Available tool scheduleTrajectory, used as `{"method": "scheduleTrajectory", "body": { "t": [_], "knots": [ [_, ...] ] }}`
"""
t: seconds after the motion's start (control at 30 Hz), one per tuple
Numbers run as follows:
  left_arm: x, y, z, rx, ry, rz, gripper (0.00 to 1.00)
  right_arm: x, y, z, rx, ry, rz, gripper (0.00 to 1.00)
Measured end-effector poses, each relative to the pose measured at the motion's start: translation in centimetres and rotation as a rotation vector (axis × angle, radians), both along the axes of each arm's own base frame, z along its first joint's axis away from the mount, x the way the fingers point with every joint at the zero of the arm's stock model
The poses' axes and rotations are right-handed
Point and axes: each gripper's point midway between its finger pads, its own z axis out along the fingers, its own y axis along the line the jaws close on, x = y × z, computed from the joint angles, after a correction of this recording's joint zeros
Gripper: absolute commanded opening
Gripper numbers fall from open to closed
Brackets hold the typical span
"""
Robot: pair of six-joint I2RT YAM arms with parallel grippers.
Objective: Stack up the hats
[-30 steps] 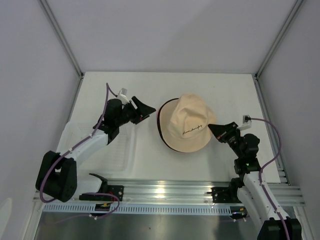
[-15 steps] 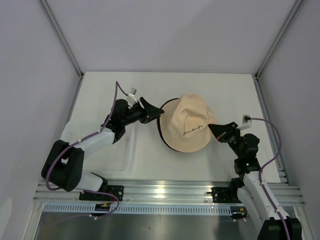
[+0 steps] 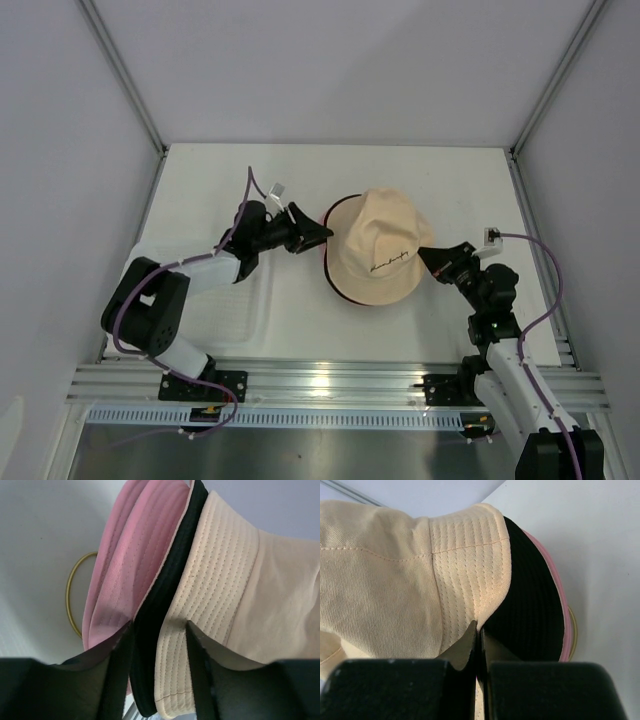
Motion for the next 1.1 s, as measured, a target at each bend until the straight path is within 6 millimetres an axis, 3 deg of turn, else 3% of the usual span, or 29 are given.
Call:
{"method": "scheduleTrajectory", "body": {
  "t": [0.03,0.1,0.43,1.1],
  "knots": [
    [-0.1,-0.1,0.0,-0.006,-0.004,-0.011,0.36,0.0,0.0,-0.1,-0.001,0.003,-0.001,0.0],
    [-0.1,-0.3,0.0,-0.016,-0.01,-0.024,0.34,0.2,-0.1,-0.3,-0.003,0.012,-0.004,0.0],
    [-0.4,-1.0,1.3,-0.067,-0.061,-0.075,0.45,0.5,-0.1,-1.3,-0.009,0.051,-0.006,0.0],
    [-1.8,0.1,4.6,-0.029,-0.189,-0.098,0.47,0.3,-0.5,-1.8,-0.055,0.085,-0.015,0.0]
  ]
}}
